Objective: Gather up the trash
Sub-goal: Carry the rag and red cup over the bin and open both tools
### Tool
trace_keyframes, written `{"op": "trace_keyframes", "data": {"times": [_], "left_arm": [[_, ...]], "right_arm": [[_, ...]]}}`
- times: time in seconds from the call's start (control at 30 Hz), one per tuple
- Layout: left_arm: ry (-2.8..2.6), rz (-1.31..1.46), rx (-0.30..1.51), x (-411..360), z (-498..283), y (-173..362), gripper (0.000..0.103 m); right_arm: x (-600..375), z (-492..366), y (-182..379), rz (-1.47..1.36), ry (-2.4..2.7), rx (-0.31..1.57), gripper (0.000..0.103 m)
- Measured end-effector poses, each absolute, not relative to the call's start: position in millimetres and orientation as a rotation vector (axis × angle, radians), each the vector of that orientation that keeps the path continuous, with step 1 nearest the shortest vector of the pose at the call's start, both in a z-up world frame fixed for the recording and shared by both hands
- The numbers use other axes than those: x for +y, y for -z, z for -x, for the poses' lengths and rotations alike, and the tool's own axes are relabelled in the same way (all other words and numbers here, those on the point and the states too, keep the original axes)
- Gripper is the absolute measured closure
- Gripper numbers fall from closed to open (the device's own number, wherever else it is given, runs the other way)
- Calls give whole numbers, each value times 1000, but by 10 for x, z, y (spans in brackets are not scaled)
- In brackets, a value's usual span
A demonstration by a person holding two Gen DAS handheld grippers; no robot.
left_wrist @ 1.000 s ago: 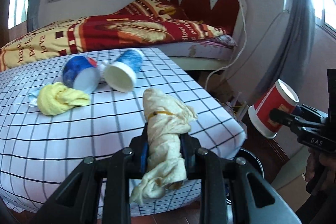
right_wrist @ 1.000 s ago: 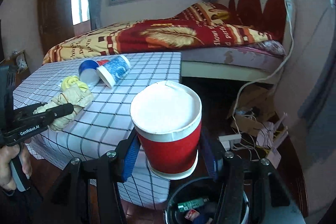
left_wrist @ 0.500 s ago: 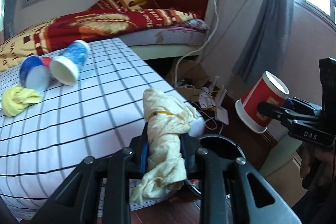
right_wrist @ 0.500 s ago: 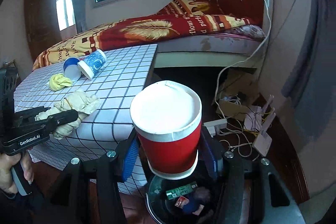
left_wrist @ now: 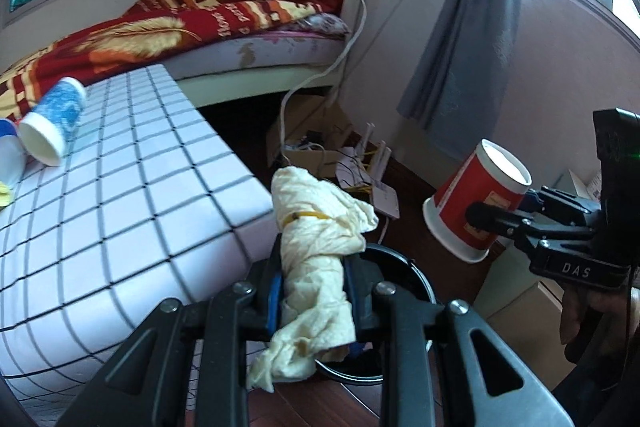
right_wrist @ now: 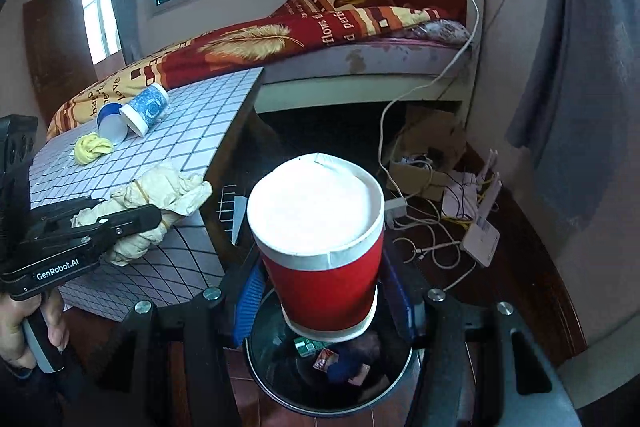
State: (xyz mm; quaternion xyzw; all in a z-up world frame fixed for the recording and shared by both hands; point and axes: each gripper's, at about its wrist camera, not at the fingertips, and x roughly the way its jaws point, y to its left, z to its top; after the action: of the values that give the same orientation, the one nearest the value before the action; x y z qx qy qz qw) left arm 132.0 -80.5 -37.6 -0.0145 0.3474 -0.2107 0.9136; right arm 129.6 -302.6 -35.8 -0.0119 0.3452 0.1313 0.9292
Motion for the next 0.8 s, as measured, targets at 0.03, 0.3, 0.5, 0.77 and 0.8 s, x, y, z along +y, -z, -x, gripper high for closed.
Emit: {"op": "trace_keyframes", "data": {"times": [0.03, 0.3, 0.5, 0.77, 0.8], "left_arm": [[442, 26, 722, -842, -1329, 394, 77], [511, -19, 800, -1106, -1314, 636, 77], [547, -14, 859, -1214, -1346, 864, 77], [572, 5, 945, -1257, -1409, 1193, 77], [575, 8, 948, -1266, -1411, 1218, 76]], "right_arm": [[-3055, -1296, 382, 19, -271, 713, 46], [-3167, -1267, 636, 26, -294, 766, 46], [-3216, -1271, 841, 36, -316, 803, 46], [-3338, -1354, 1228, 50, -351, 881, 46], [-3322, -1357, 1251, 58, -361, 885, 46]]}}
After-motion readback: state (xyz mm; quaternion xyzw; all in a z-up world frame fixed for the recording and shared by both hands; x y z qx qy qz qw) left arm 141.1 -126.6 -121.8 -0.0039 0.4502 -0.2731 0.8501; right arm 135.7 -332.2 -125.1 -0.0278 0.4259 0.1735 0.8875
